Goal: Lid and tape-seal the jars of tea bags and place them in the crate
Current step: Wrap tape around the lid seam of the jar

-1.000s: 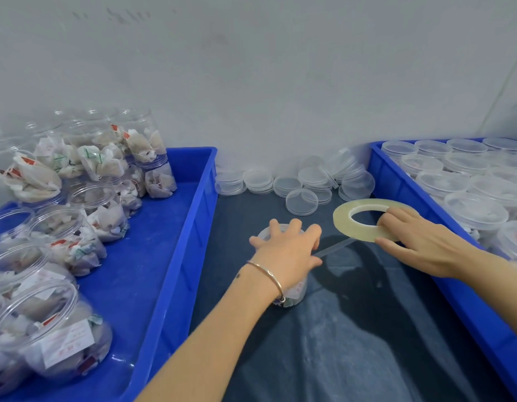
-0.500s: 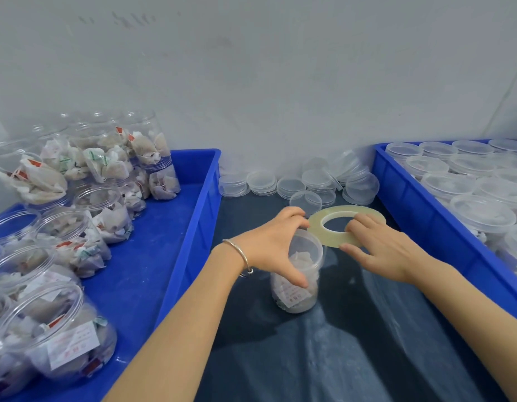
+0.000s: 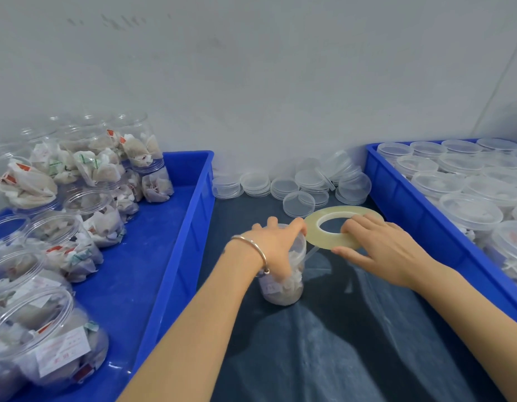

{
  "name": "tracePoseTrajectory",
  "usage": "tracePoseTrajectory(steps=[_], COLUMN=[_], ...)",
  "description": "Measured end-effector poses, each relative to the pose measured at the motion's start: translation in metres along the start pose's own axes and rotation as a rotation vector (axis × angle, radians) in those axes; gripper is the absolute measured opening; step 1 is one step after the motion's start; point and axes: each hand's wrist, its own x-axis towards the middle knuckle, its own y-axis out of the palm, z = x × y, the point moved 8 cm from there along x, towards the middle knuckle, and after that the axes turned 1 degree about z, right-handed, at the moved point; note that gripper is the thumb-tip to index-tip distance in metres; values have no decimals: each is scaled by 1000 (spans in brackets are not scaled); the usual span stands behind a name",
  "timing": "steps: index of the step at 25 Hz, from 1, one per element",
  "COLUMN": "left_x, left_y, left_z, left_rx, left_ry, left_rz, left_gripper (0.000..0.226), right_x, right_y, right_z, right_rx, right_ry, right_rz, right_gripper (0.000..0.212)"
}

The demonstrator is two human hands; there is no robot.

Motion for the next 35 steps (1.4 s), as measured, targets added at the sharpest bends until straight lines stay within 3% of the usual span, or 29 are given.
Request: tracePoseTrajectory(steps=[5, 8, 14, 18, 21, 25, 27, 31, 33, 35], left_x=[4, 3, -5, -8, -3, -3, -7, -15, -16, -16], left_y=[8, 7, 7, 2, 4, 5, 6, 4, 4, 5], left_z=[-1, 3, 0, -4, -6, -12, -11, 5, 6, 1], left_rx=[-225, -284, -349, -322, -126, 76, 12, -166, -235, -319], left_ry=[-32, -7, 163, 279, 189, 79, 131, 170, 179, 172], left_rz=[-253, -311, -279, -140, -37, -76, -84, -54, -57, -158], left_gripper=[55, 51, 53, 58, 72, 62, 65, 74, 69, 56], right_x=[-4, -6, 1, 12, 14, 11, 11, 17, 20, 22], right_y=[-1, -4, -3, 6, 9, 20, 23, 15, 14, 14], right_z=[-1, -1, 4, 16, 22, 21, 20, 23, 25, 25], right_rx=[-81, -121, -116, -70, 43, 189, 261, 144, 85, 98], right_ry=[0, 39, 163, 139, 161, 161, 146, 116, 131, 165], right_rz=[-14, -54, -98, -30, -33, 129, 195, 105, 62, 32], right_gripper=[63, 68, 67, 41, 25, 29, 31, 35, 39, 41])
